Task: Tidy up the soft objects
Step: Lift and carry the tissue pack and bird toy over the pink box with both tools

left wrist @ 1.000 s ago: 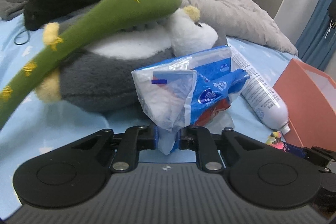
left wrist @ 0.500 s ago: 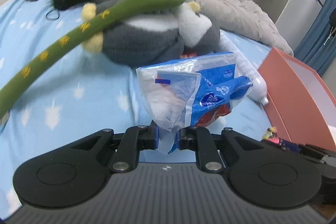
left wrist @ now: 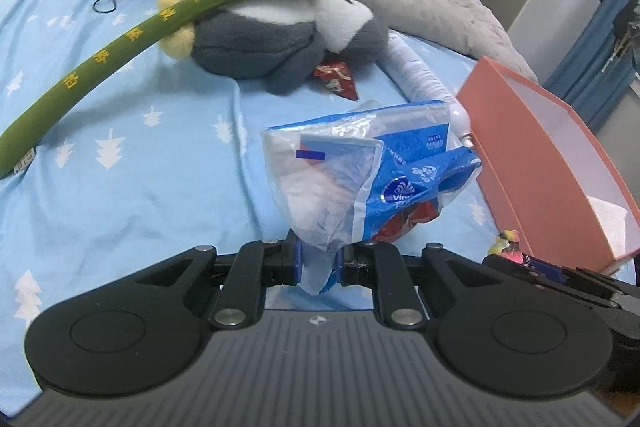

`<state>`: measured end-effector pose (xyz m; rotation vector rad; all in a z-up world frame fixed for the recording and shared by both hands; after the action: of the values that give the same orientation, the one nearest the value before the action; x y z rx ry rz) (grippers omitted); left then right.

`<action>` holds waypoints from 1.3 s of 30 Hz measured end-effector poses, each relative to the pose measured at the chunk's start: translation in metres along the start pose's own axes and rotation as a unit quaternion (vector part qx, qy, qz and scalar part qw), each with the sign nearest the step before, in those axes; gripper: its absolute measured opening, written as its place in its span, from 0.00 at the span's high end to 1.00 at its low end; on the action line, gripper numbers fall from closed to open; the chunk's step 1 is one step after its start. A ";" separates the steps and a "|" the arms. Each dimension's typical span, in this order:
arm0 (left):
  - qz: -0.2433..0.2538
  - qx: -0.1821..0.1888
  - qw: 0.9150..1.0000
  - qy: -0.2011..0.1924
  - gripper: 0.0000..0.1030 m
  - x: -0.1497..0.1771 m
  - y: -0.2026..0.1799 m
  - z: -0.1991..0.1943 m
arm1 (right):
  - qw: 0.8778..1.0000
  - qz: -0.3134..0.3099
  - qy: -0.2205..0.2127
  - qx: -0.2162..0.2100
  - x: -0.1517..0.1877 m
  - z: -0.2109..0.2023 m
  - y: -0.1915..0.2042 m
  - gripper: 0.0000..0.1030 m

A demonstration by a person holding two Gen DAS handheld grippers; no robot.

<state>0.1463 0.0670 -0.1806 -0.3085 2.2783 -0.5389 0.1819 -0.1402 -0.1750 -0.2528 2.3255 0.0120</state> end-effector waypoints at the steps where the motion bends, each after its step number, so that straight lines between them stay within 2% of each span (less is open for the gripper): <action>1: 0.001 0.003 1.000 0.001 0.83 -0.001 -0.004 -0.001 | 1.000 0.002 -0.003 0.001 0.000 -0.003 -0.001 0.69; 5: 0.011 0.020 1.000 -0.001 0.83 -0.009 -0.021 -0.006 | 1.000 0.012 -0.015 -0.001 -0.005 -0.016 -0.008 0.69; 15: 0.034 0.073 0.996 -0.025 0.83 -0.049 -0.080 -0.025 | 0.996 0.036 -0.083 0.011 -0.044 -0.063 -0.040 0.69; 28: 0.077 0.139 0.986 -0.048 0.83 -0.106 -0.178 -0.023 | 0.983 0.056 -0.164 0.058 -0.104 -0.110 -0.103 0.69; 34: 0.092 0.169 0.981 -0.034 0.83 -0.122 -0.223 -0.001 | 0.979 0.067 -0.169 0.088 -0.125 -0.112 -0.141 0.69; 39: 0.107 0.177 0.978 0.003 0.83 -0.125 -0.252 0.036 | 0.979 0.077 -0.149 0.115 -0.135 -0.100 -0.171 0.69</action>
<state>0.2717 -0.1183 -0.0067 0.1135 2.1359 -0.8140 0.2335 -0.2925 0.0029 0.0442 2.0204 -0.1337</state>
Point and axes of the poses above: each gripper's, at about its wrist camera, not at the fingertips, and z roughly the way its jaws point, y to its left, x to its underside, the point moved 4 cm from there along z, roughly the way its jaws point, and after that the axes turned 15 degrees about x, right-handed, at the moved point
